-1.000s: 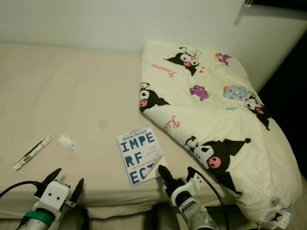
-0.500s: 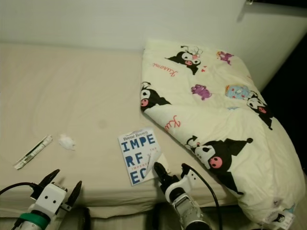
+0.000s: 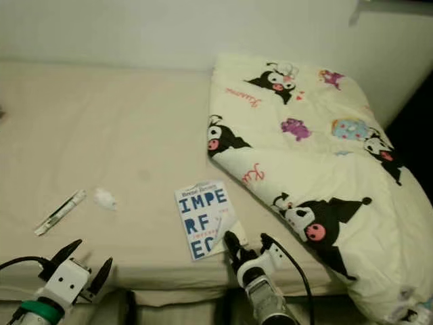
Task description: Clean up the room
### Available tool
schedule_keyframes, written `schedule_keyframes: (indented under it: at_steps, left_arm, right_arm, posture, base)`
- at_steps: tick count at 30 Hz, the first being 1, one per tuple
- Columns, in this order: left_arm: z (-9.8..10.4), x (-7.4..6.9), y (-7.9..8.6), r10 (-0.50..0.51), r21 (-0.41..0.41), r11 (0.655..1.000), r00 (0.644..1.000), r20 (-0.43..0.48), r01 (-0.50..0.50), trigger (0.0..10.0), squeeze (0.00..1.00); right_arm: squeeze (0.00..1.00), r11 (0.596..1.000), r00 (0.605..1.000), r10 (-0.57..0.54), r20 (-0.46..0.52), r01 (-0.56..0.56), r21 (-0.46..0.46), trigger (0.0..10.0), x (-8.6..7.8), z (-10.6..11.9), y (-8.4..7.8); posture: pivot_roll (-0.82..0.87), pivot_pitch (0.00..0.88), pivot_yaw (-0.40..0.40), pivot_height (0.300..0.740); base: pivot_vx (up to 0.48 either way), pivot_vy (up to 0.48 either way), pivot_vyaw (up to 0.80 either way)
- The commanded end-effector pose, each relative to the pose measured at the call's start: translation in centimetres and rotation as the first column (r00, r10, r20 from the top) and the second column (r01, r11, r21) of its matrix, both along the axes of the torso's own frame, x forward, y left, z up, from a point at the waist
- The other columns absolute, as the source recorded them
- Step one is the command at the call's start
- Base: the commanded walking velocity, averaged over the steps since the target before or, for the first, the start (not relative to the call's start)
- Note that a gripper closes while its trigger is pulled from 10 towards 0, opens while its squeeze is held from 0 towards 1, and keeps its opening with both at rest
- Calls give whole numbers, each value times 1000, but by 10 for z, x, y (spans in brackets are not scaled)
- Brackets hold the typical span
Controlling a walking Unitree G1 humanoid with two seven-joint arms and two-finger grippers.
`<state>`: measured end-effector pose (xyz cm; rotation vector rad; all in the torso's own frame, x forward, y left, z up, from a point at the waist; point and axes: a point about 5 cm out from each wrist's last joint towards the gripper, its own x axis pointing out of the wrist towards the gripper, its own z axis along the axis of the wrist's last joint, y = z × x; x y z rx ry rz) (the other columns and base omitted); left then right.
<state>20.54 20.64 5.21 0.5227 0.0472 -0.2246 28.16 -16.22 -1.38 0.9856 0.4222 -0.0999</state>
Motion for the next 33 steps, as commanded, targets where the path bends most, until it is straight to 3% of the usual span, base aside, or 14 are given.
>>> schedule_keyframes:
  at_steps: [1, 3, 7, 10, 21, 22, 26, 27, 28, 29, 30, 33]
  left_arm:
    - [-1, -3, 2, -15, 12, 1000, 1000, -25, 15, 10000, 0]
    - [-1, -3, 2, -15, 12, 1000, 1000, -25, 15, 10000, 0]
    - [4, -2, 2, -46, 13, 999, 999, -12, 46, 10000, 0]
    - [7, -1, 2, -61, 7, 998, 998, -8, 61, 10000, 0]
    - [11, -2, 0, -92, -13, 996, 996, -15, 92, 10000, 0]
    - [11, -4, -2, -97, -13, 995, 995, -19, 97, 10000, 0]
    - [11, -5, -3, -104, -14, 995, 994, -22, 103, 10000, 0]
    - [11, -5, -4, -105, -13, 994, 994, -22, 105, 10000, 0]
    - [11, -5, -4, -105, -13, 994, 994, -22, 105, 10000, 0]
    - [11, -4, -4, -106, -14, 994, 994, -22, 106, 10000, 0]
    - [12, -4, -5, -108, -15, 994, 994, -22, 107, 10000, 0]
    - [12, -2, -7, -110, -18, 994, 994, -21, 110, 10000, 0]
  right_arm:
    - [1000, 993, 987, -74, -145, 87, 82, 10000, -23, -22, -2]
    - [1000, 993, 987, -74, -145, 87, 82, 10000, -23, -22, -2]
    - [1000, 964, 981, -119, -151, 151, 221, 10000, -19, -21, 9]
    - [1000, 951, 980, -133, -149, 169, 259, 10000, -16, -18, 15]
    - [1000, 933, 979, -125, -158, 170, 317, 10000, -12, -16, 28]
    - [0, 948, 983, -82, -165, 127, 291, 10000, -15, -18, 34]
    - [0, 958, 986, -50, -156, 92, 270, 10000, -16, -19, 40]
    - [0, 958, 987, -49, -152, 90, 271, 4510, -16, -18, 41]
    - [0, 958, 987, -49, -152, 90, 271, 4510, -16, -18, 41]
    - [0, 960, 989, -42, -144, 80, 269, 706, -14, -17, 42]
    - [0, 961, 991, -31, -133, 66, 268, 0, -13, -15, 44]
    - [0, 962, 993, -14, -118, 45, 269, 0, -10, -13, 45]
  posture:
    - [190, 103, 45, 588]
    - [190, 103, 45, 588]
    - [210, 100, 58, 588]
    - [220, 99, 60, 588]
    - [243, 91, 60, 588]
    - [245, 89, 63, 588]
    - [244, 91, 64, 588]
    - [242, 90, 65, 588]
    - [242, 90, 65, 588]
    - [240, 89, 64, 588]
    - [237, 91, 62, 588]
    - [236, 90, 57, 588]
  base:
    - [0, 0, 0]
    - [0, 0, 0]
    - [0, 0, 0]
    - [0, 0, 0]
    - [0, 0, 0]
    - [0, 0, 0]
    - [0, 0, 0]
    - [0, 0, 0]
    - [0, 0, 0]
    - [0, 0, 0]
    - [0, 0, 0]
    - [0, 0, 0]
